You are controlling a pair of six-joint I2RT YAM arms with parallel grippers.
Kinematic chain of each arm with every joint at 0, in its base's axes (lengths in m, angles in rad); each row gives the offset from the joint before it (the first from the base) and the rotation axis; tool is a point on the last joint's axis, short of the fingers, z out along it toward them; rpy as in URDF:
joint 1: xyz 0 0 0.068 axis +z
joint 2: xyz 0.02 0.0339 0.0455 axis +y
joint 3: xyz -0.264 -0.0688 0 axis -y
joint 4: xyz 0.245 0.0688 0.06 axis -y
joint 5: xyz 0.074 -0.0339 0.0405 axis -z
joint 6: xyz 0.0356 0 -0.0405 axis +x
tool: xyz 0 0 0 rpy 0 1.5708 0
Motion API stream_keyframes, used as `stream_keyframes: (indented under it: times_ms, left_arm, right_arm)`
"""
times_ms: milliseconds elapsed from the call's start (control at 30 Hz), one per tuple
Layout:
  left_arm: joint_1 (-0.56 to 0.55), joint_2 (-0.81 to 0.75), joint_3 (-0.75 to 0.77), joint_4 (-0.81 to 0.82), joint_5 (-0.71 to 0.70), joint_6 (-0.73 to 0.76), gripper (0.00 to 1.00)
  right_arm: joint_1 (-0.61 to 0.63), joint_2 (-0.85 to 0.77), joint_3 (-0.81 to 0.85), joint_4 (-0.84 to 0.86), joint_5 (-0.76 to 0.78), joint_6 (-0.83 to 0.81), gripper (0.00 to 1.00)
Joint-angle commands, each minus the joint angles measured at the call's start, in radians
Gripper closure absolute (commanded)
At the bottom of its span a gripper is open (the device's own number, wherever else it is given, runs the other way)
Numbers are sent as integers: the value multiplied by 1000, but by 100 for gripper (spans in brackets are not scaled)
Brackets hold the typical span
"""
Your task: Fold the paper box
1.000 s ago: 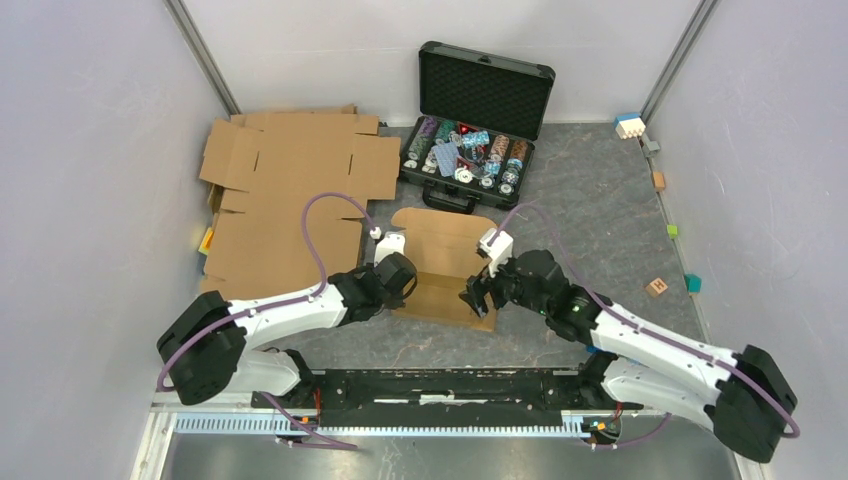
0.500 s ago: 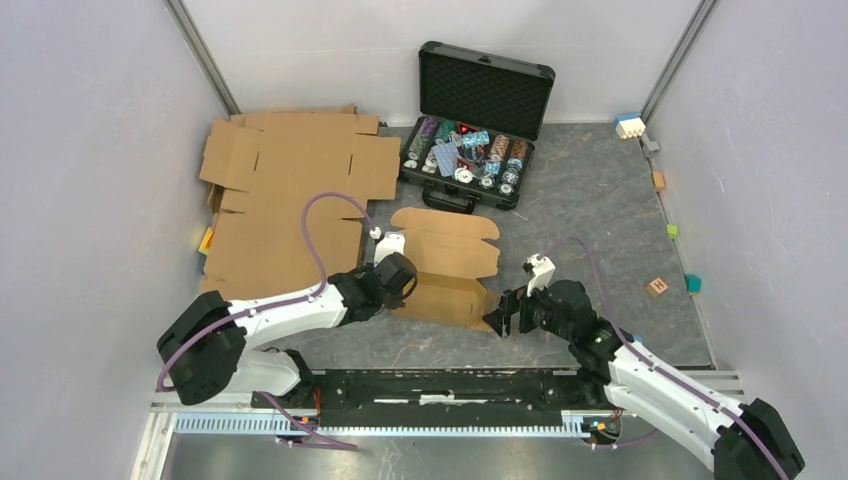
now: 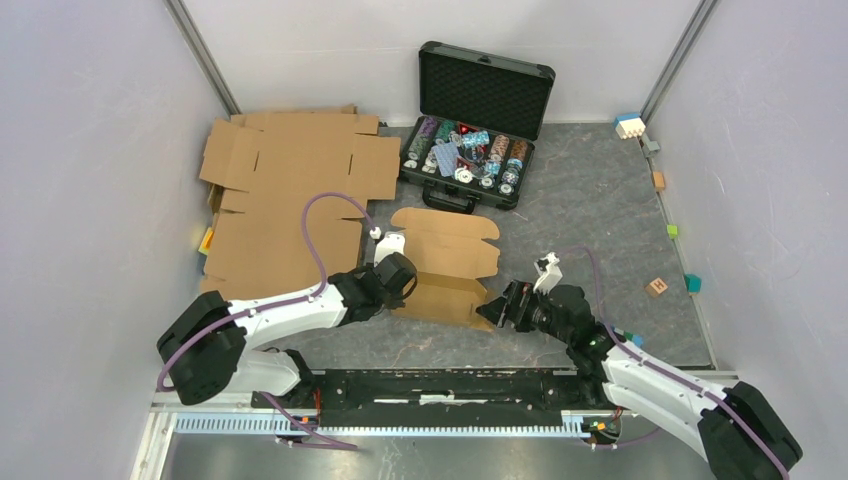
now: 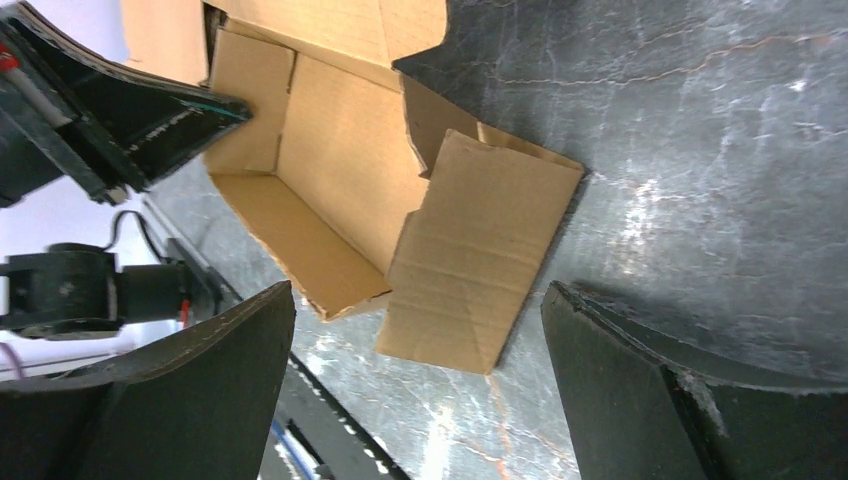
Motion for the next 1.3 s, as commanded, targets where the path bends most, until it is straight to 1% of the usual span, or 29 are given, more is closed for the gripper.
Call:
stream_keyframes:
  times_ms: [0,133,267,400,433,500,567,667,733,800,933,1133,1200,1267]
  left_arm:
    - [-4,0,28,28,-18,-15,88]
    - [-4,2,28,31,-19,-17,88]
    - [-3,4,30,34,-16,-15,87]
    - [-4,11,29,40,-13,-15,87]
    - [-4,13,30,40,-13,-15,87]
    - [-4,13,30,40,-13,-15,87]
    - [-4,9,28,39,-14,-13,87]
    - [-4,5,27,37,-23,-16,87]
    - [-1,2,20,46,-25,-28,87]
    - [2,-2,5,65,-19,-48,89]
    - [40,-23,-33,116,42,-65,92]
    - [80,-63,-72,138,91,-73,96]
    - [86,-71,-79,146,102,-74,96]
    - [88,-75,-82,150,108,-73,96]
  right_arm:
    - [-4,30,-31,156,-52,131,2]
    - [-3,63,-30,238,-113,165,2]
    - [-3,56,-24,264,-123,172,2]
    - [-3,79,-30,350,-152,192,2]
    - [-3,87,-30,348,-157,179,2]
    - [-3,86,4,258,-136,121,2]
    - [-3,67,41,126,-73,62,2]
    - [-3,29,100,-78,61,6,2]
    - [-3,19,128,-153,110,-6,2]
    - [-3,17,138,-174,107,-24,2]
    - [-3,17,148,-192,102,-51,2]
    - [-3,-14,151,-207,117,-66,2]
    - [-3,-28,141,-186,119,-63,2]
    - [-5,-31,123,-127,78,-51,2]
